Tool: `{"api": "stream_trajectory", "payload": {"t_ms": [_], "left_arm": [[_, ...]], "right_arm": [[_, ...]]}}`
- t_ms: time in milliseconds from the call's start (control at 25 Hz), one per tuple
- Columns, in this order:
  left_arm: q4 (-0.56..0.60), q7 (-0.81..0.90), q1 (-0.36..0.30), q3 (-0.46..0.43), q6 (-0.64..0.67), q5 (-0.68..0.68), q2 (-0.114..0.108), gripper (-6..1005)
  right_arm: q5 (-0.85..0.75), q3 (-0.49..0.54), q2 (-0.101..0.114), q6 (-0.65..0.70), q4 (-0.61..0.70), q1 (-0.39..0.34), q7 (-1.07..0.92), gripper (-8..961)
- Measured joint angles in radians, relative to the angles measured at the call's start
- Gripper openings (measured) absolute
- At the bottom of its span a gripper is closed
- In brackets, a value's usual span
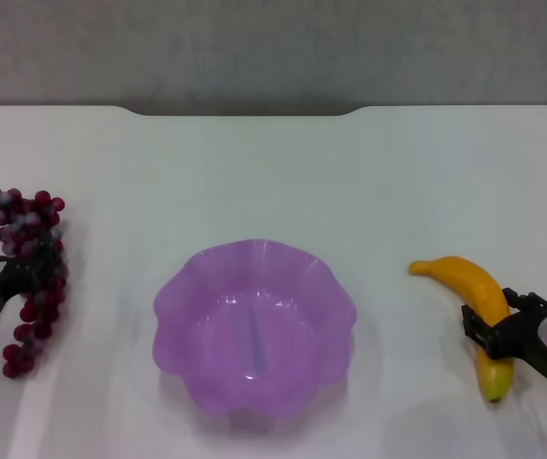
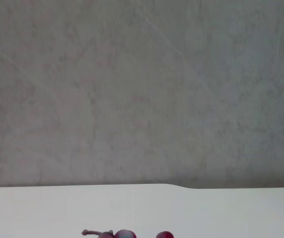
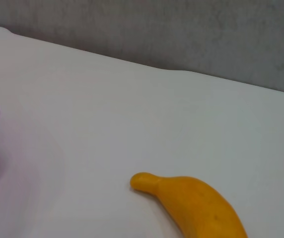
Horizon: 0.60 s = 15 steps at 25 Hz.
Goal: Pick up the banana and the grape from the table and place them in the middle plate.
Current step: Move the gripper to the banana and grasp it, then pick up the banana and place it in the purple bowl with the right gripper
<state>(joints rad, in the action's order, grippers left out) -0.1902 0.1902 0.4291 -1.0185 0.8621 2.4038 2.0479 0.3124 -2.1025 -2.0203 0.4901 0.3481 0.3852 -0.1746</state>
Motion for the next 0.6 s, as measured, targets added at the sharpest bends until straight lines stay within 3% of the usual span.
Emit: {"api": "stream_trajectory", "payload": {"t_ms": [520, 600], "left_arm": [[0.002, 0.000, 0.000, -0.002, 0.000, 0.000, 0.000, 898], [0.002, 0.000, 0.000, -0.001, 0.000, 0.000, 0.000, 898]], "right_arm": [[0.000, 0.001, 0.003, -0.003, 0.000, 0.019, -0.002, 638], [0.000, 0.001, 0.003, -0.003, 0.002, 0.027, -0.002, 582]]}}
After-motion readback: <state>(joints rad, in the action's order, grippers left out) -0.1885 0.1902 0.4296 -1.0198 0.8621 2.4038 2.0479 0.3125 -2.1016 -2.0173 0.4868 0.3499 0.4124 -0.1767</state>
